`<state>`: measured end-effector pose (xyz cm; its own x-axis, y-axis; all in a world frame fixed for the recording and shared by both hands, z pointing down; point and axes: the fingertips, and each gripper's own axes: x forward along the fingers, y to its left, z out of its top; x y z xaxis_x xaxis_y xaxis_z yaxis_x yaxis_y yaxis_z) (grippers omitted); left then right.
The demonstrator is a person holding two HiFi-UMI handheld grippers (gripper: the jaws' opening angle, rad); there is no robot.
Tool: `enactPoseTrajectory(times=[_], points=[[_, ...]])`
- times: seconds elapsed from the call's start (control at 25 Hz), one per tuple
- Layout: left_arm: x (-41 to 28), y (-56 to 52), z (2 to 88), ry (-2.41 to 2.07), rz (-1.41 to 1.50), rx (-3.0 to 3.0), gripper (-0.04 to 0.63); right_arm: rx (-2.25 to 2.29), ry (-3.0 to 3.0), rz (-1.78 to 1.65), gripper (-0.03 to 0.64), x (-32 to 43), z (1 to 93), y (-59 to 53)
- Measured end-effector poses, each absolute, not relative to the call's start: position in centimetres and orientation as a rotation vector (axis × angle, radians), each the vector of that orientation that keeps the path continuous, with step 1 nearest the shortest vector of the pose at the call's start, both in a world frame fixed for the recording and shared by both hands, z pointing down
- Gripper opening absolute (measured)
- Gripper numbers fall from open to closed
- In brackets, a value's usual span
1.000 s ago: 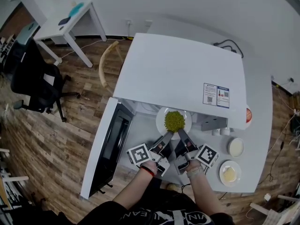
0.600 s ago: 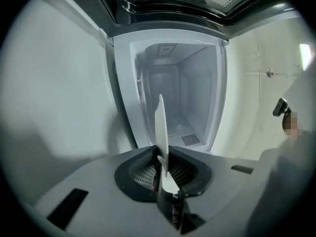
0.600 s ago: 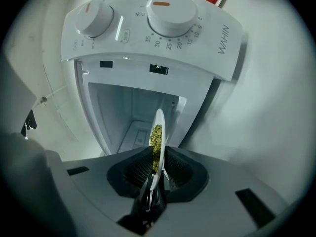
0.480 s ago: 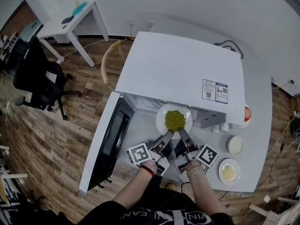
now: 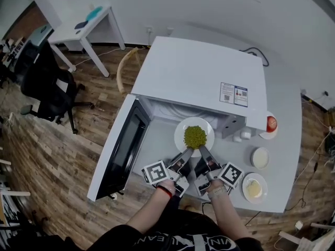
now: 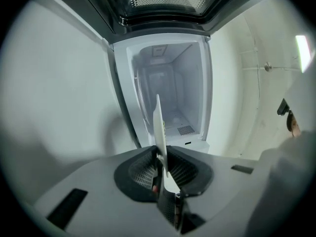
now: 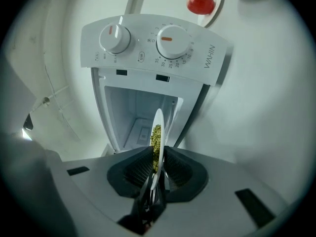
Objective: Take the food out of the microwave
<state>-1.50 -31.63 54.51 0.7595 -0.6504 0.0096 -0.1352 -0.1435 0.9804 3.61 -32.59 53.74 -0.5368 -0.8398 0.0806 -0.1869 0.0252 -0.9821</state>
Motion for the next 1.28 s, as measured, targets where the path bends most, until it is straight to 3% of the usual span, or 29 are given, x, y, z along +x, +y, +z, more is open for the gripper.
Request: enactPoseTrajectory(times=[1.28], points=[[-0.1, -19.3, 53.4, -0.616, -0.551, 1.632, 0.058, -1.024, 1.798, -1.572, 0.067, 4.6, 53.4, -20.5]])
